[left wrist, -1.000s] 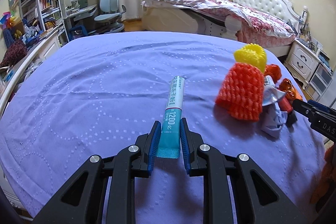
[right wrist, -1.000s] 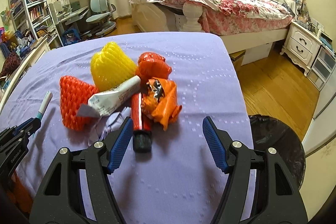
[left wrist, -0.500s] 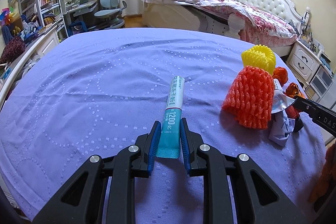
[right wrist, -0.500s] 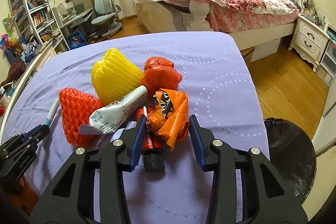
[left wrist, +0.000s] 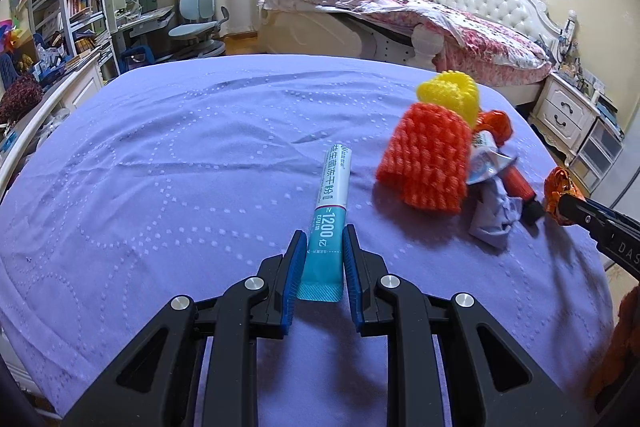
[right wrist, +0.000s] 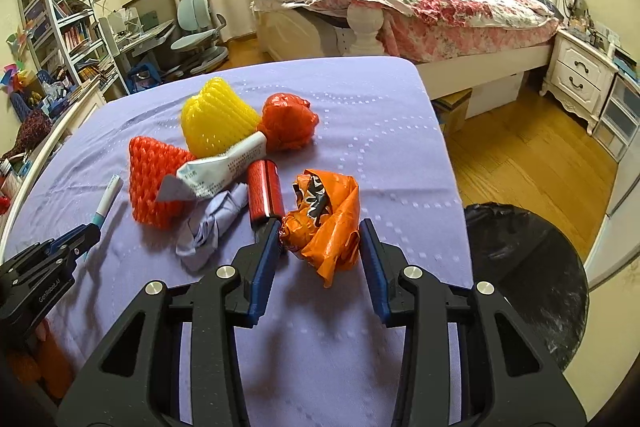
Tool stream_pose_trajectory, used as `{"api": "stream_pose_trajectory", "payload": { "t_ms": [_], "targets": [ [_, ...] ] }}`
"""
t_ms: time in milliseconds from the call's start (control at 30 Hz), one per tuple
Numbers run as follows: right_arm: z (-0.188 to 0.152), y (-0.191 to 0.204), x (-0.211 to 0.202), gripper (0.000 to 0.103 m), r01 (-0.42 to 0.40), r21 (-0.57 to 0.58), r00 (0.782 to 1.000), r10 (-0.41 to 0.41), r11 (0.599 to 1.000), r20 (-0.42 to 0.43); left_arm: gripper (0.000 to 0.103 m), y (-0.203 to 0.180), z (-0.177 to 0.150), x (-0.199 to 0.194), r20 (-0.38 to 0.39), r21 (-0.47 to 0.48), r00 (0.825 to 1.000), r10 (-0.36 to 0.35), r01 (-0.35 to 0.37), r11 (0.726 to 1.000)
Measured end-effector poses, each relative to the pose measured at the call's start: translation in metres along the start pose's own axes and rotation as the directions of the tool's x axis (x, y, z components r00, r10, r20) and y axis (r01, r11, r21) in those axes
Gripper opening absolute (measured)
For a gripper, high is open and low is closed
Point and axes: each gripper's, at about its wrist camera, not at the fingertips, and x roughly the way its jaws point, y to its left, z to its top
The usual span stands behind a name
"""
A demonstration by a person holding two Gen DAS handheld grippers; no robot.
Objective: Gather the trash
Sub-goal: 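Carry the teal tube and orange bag over the black bin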
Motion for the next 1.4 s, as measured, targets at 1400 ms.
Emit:
{"api": "stream_pose_trajectory", "payload": {
  "t_ms": [1400],
  "targets": [
    [-0.067, -0.159, -0.061, 0.039, 0.222, 0.238, 0.973, -0.231, 0.946, 0.011, 0.022, -0.222, -0.027, -0.020, -0.032, 0.317, 0.945, -0.326, 0.319, 0.893]
  ]
}}
